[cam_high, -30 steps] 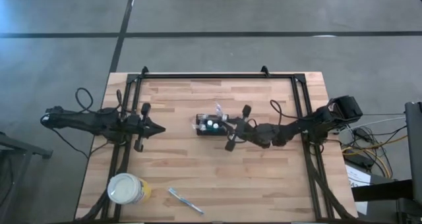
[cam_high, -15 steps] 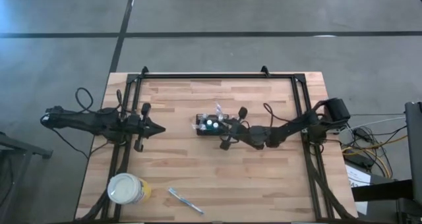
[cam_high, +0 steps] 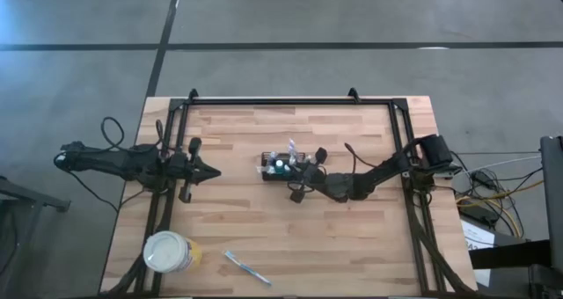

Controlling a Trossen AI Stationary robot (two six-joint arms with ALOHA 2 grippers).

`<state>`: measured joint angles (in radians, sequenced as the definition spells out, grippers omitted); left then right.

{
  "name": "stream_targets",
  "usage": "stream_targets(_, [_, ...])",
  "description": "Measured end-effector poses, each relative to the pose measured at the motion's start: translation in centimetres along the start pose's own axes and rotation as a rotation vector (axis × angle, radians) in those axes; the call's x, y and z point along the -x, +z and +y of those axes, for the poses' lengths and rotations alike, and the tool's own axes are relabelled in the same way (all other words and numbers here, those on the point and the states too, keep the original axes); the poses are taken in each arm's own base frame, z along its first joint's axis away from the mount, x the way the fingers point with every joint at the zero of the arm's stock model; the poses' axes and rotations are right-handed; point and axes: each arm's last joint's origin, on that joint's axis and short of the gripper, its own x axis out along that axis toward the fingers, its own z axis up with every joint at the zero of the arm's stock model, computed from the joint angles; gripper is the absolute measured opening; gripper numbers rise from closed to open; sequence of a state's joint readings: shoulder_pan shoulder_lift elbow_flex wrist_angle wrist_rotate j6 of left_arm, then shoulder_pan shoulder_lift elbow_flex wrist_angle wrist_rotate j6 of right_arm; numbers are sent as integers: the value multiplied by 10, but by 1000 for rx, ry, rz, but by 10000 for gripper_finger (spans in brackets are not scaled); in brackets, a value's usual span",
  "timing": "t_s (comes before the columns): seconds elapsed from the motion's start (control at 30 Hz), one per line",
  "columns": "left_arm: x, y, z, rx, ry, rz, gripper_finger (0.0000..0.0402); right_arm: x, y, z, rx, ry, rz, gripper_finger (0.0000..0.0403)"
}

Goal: Pick & Place toothbrushing station
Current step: Put the green toothbrush into the black wire organizer

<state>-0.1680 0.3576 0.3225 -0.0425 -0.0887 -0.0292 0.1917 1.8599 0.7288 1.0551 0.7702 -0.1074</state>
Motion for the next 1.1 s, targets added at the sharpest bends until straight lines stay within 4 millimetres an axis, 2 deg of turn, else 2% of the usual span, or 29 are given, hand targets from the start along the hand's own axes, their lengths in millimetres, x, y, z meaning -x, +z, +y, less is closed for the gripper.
stream_targets(0.17, [0,0,0,0,0,0,23,0,-3,0,4,1,8,15])
stream_targets(0.27, [0,0,0,0,0,0,23,1,-3,0,-7,2,10,31])
stream_targets(0.53, [0,0,0,4,-2,0,23,2,3,2,-32,14,-6,130])
stream_targets(0.77, [0,0,0,6,-2,-1,23,10,27,-1,-50,25,-65,199])
stream_targets(0.93, [0,0,0,6,-2,0,23,16,44,-5,-45,29,-93,215])
stream_targets(1.1, [0,0,0,6,-2,0,23,17,41,-7,-28,31,-47,209])
